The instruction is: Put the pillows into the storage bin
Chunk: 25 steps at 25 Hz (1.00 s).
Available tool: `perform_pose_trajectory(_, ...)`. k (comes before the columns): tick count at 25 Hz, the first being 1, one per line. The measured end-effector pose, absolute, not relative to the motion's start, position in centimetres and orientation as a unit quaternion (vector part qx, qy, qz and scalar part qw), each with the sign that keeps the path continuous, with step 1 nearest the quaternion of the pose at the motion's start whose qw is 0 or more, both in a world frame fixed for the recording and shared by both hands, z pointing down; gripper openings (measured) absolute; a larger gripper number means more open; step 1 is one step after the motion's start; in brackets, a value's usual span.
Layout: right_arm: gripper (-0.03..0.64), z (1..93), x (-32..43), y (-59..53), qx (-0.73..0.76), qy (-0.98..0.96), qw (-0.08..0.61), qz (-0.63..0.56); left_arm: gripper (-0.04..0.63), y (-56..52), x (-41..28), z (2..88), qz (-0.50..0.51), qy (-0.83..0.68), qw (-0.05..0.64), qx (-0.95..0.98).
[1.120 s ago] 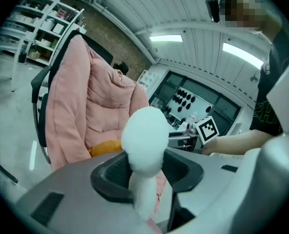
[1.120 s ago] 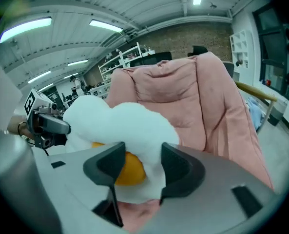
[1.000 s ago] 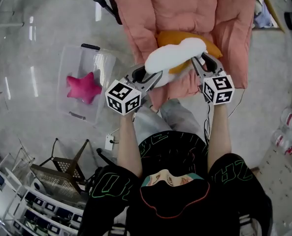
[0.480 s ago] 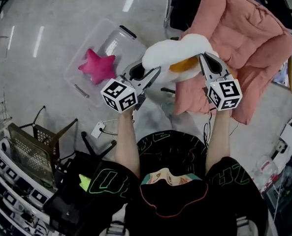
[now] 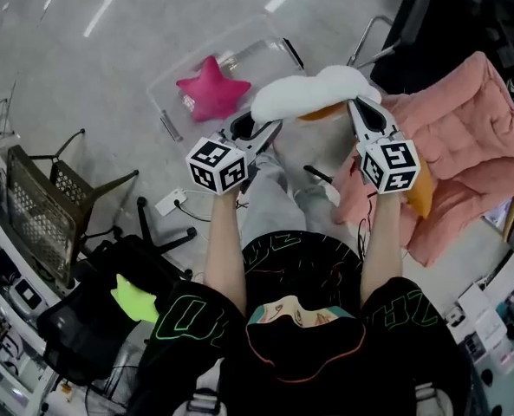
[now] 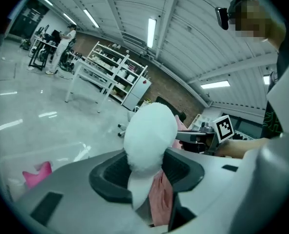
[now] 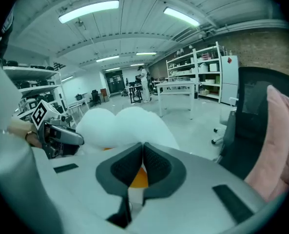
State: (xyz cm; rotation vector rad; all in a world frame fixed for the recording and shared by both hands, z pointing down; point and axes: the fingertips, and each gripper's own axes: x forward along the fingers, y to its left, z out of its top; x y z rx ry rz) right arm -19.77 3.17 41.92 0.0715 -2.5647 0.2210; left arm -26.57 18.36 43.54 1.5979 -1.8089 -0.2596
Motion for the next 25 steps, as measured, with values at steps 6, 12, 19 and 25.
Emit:
perform_pose_trajectory(6, 0.014, 46.0, -26.1, 7.2, -0.012, -0.945, 0.317, 0.082, 0.184, 23.1, -31.2, 46.9, -0.100, -0.729, 0.381, 0.560)
perform_pose_trajectory(12, 0.044, 49.7, -31.1, 9.5, -0.030, -0.933, 0.348, 0.087, 0.225, 26.2, -35.5, 51.4, -0.076, -0.745, 0.431, 0.503)
perform_pose_trajectory(19, 0.078, 52.6, -31.8, 9.7, -0.014, -0.913, 0.391, 0.115, 0.225, 28.1, -37.4, 55.4, -0.059, -0.734, 0.496, 0.460)
perform_pose_trajectory(25, 0.003, 52.5, -28.0, 7.2, 0.028, -0.910, 0.375, 0.173, -0.006, 23.1, -35.8, 53.6, -0.077, -0.695, 0.480, 0.530)
